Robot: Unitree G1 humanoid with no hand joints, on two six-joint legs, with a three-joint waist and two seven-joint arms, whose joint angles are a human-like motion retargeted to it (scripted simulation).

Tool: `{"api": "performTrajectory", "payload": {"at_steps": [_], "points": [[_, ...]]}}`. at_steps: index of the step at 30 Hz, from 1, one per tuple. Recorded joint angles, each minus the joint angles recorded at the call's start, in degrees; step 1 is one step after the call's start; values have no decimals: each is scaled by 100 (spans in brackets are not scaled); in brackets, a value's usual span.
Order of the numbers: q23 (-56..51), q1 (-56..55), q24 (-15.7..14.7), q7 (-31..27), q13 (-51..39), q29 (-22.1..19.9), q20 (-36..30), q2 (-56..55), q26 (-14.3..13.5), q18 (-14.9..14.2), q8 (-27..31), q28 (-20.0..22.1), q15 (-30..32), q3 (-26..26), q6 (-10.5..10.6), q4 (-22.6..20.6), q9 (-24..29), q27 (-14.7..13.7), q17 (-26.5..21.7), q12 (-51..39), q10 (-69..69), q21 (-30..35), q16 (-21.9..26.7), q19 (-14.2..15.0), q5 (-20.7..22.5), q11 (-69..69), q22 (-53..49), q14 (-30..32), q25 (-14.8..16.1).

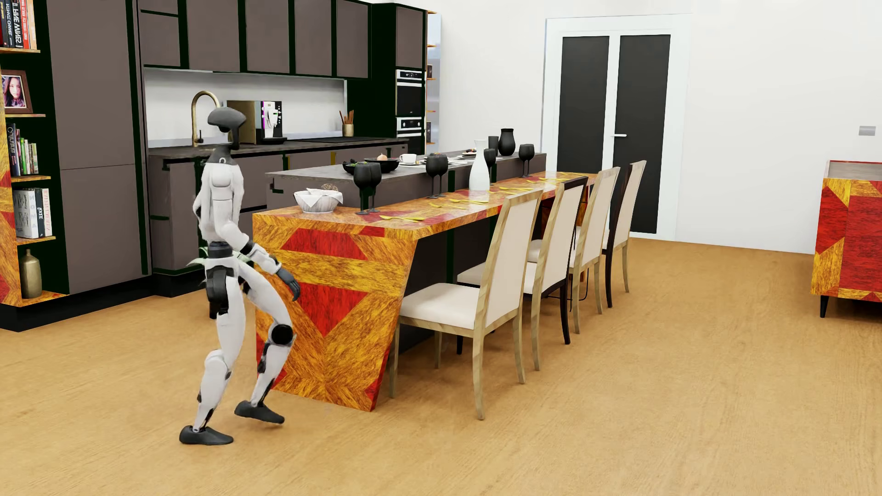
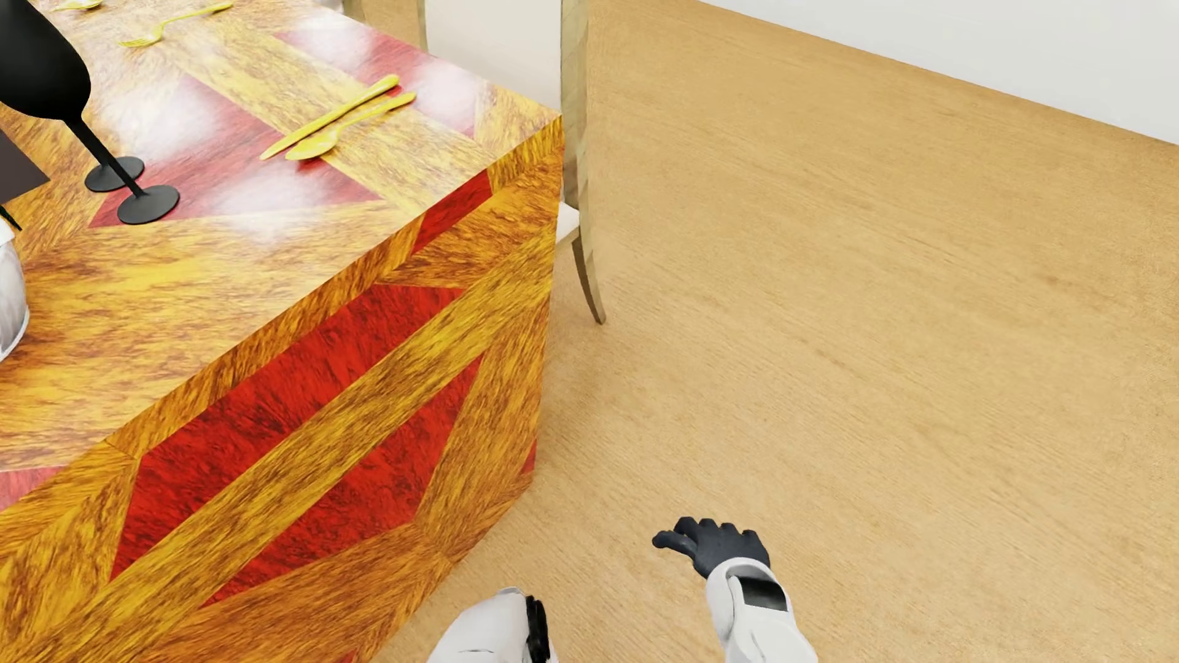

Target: Move towards the chair

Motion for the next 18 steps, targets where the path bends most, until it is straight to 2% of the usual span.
{"api": "performTrajectory", "payload": {"at_steps": [2, 4, 6, 8, 9, 10, 11, 12, 13, 15, 16, 17, 18], "points": [[-227, 27, 53, 342, -95, 82, -25, 236, -77, -246, 460, -123, -15, -16, 2, -514, -36, -133, 55, 43, -1521, 374, 26, -162, 259, -158, -62, 156, 125], [-375, 388, -15, 800, -87, 185, 176, 462, -47, -541, 893, 1, -36, -48, 0, -861, -79, -252, 101, 89, -3450, 727, 44, -317, 504, -183, -196, 225, 285], [-374, 856, -107, 958, 41, 305, 417, 767, 39, -415, 1248, 173, 35, -67, -40, -1017, -100, -287, 100, 97, -4479, 1007, 82, -448, 707, -13, -288, 153, 379], [-230, 1059, -174, 770, 315, 315, 661, 1075, 154, 819, 1458, 288, 393, -60, -159, -984, -120, -95, 50, 1, -4250, 1061, 128, -487, 779, 258, -290, 596, 340], [-123, 997, -197, 783, 531, 203, 809, 1111, 218, 980, 1462, 360, 657, -50, -257, -852, -121, 104, 49, -83, -3737, 946, 149, -430, 791, 600, -263, 478, 320], [20, 979, -236, 811, 797, 45, 980, 1012, 291, 960, 1431, 447, 1069, -39, -372, -721, -119, 384, 107, -186, -3229, 720, 147, -182, 790, 1142, -232, 137, 390], [215, 1112, -291, 889, 1026, -46, 1154, 793, 347, 879, 1387, 534, 1452, -18, -471, -601, -124, 600, 150, -290, -2971, 503, 120, 655, 787, 1928, -200, -164, 513], [455, 1345, -363, 1006, 1186, -1, 1308, 437, 343, 779, 1111, 631, 1934, 18, -541, -490, -134, 789, 118, -407, -2912, 325, 74, 2083, 637, 2814, -158, -376, 632], [703, 1604, -370, 1130, 1296, 162, 1366, -33, 357, 667, 639, 689, 2107, 49, -600, -416, -139, 892, -20, -554, -2939, 279, 40, 2249, 245, 3679, -95, -534, 606], [899, 2125, -201, 1237, 1577, 405, 1189, -936, 243, 425, -295, 653, 1434, 3, -716, -385, -146, 854, -370, -916, -3091, 263, 57, 1560, -948, 4882, -71, -768, 352], [881, 2380, -80, 1234, 1760, 455, 1027, -1322, 65, 311, -555, 631, 1321, -69, -767, -430, -145, 828, -540, -1047, -3210, 190, 100, 1392, -1492, 5118, -119, -851, 256], [783, 2627, 19, 1192, 1950, 457, 902, -1680, -141, 205, -700, 608, 1206, -159, -812, -498, -141, 833, -645, -1212, -3330, 23, 106, 1143, -1943, 5119, -229, -930, 271], [659, 2839, 77, 1093, 2131, 438, 736, -1999, -344, 88, -762, 604, 1068, -261, -852, -565, -139, 824, -680, -1349, -3418, -221, 117, 1014, -2276, 4894, -416, -1017, 386]]}}
